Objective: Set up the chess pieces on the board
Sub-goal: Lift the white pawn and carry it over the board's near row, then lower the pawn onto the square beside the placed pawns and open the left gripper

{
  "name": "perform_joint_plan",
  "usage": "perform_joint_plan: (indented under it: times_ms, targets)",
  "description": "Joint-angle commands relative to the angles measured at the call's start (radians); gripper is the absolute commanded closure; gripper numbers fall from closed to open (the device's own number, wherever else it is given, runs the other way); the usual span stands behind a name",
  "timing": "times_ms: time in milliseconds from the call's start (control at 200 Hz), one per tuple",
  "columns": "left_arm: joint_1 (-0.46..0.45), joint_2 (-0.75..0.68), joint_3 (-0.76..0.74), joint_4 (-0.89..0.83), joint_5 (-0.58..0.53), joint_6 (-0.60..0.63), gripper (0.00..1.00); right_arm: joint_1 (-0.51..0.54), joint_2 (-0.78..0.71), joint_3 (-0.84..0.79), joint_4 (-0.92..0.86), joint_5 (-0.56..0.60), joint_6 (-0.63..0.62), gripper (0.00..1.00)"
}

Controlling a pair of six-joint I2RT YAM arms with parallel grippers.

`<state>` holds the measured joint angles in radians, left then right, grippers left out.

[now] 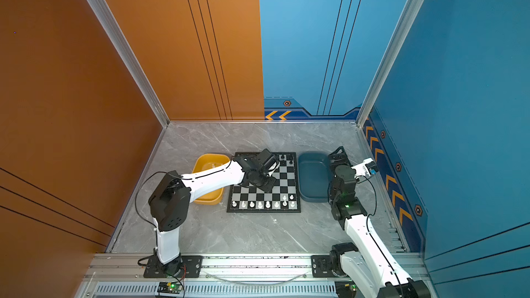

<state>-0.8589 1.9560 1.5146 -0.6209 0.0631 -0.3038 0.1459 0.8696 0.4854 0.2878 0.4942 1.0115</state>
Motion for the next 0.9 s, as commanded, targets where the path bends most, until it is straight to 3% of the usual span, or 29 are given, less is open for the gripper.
perform_joint_plan:
  times_ms: [0, 896]
  targets:
    - [-0.014, 0.030, 0.040, -0.019, 0.042, 0.015, 1.00, 0.000, -0.003, 0.003, -0.010, -0.003, 0.004, 0.00]
    - [-0.064, 0.093, 0.075, -0.051, 0.073, 0.014, 1.00, 0.000, 0.003, 0.003, -0.004, -0.005, 0.006, 0.00]
